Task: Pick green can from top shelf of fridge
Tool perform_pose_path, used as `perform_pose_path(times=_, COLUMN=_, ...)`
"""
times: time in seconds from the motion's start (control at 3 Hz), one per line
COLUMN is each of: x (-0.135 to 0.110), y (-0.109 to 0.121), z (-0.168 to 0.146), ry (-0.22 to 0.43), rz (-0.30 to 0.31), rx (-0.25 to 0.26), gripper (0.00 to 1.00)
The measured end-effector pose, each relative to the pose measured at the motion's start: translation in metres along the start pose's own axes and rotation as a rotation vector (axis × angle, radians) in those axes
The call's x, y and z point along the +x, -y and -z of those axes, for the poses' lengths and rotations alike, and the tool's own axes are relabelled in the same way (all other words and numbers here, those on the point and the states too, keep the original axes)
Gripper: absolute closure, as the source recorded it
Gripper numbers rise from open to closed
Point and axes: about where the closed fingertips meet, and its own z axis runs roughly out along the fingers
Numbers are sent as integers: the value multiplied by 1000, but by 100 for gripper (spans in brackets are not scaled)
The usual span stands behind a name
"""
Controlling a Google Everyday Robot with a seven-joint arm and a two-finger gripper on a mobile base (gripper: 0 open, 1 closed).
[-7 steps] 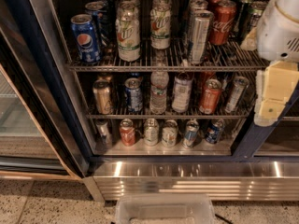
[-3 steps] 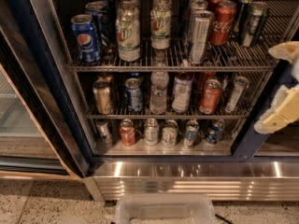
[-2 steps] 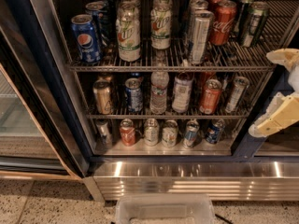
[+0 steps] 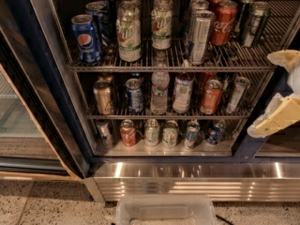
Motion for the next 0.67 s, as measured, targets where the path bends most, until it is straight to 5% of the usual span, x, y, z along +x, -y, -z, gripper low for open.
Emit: perform_pose_path(times=0.67, x=-9, y=12, z=-20, ry=106, rz=-82, rx=121, gripper=0)
